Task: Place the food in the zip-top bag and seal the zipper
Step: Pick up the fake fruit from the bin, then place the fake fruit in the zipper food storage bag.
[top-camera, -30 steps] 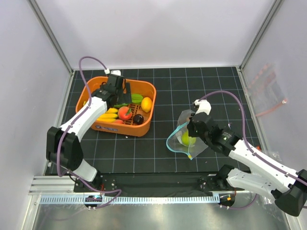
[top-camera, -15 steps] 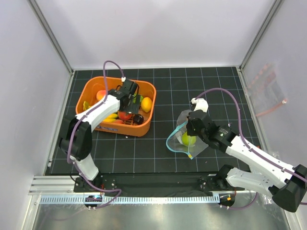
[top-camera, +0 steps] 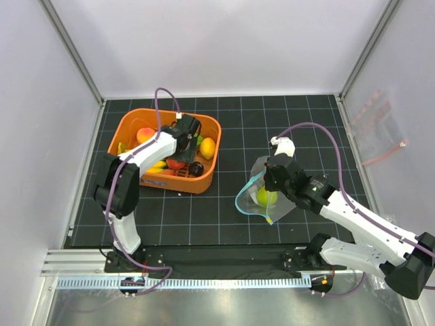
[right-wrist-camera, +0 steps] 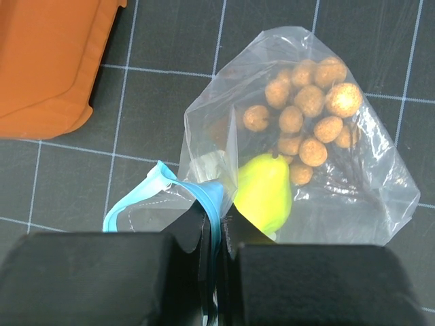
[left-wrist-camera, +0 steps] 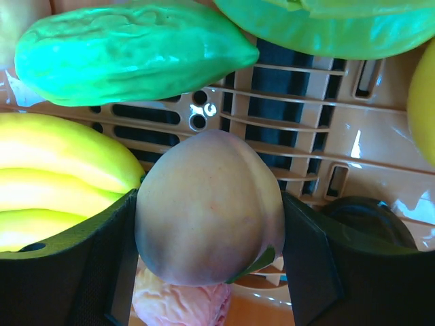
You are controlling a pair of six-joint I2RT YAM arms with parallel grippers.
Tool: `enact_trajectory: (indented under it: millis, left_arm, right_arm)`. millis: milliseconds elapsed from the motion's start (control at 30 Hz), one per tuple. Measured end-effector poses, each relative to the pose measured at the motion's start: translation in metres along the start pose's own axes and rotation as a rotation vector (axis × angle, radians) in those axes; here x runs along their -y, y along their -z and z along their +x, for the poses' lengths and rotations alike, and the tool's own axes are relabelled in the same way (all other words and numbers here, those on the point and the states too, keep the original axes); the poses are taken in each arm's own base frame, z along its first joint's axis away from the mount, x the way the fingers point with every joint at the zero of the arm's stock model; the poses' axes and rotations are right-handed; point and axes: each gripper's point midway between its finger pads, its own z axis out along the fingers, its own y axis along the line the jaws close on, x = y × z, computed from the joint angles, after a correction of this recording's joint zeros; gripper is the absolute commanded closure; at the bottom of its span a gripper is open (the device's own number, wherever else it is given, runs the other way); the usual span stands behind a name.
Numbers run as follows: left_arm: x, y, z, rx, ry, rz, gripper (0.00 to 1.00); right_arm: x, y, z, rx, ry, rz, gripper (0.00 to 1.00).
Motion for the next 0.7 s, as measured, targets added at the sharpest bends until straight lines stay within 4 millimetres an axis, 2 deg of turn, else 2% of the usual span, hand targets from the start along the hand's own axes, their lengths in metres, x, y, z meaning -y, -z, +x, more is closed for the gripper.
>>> enact_trajectory:
  millis: [100, 200, 333, 433, 567, 700]
  left_arm:
    - [0.001, 0.007, -0.004, 0.014, 0.004, 0.02, 0.64]
    - [0.004, 0.033, -0.023, 0.078, 0.029, 0.084, 0.64]
    - [0.013, 0.099, -0.065, 0.247, 0.082, 0.248, 0.67]
    - [0.021, 0.153, -0.084, 0.366, 0.107, 0.391, 0.68]
    - [0.031, 0.215, -0.091, 0.47, 0.129, 0.587, 0.69]
    - [0.051, 0.255, -0.091, 0.509, 0.117, 0.784, 0.73]
  right_arm:
    - [-0.004, 0.002, -0.008, -0.003, 0.002, 0.002, 0.95]
    - [-0.013, 0.006, -0.027, 0.007, -0.007, -0.006, 0.96]
    - [-0.033, 0.014, -0.061, 0.026, -0.045, -0.031, 0.98]
    - [-0.046, 0.018, -0.085, 0.049, -0.092, -0.05, 0.98]
    - [-0.058, 0.019, -0.098, 0.053, -0.148, -0.065, 0.98]
    - [-0.061, 0.015, -0.092, 0.019, -0.185, -0.064, 0.99]
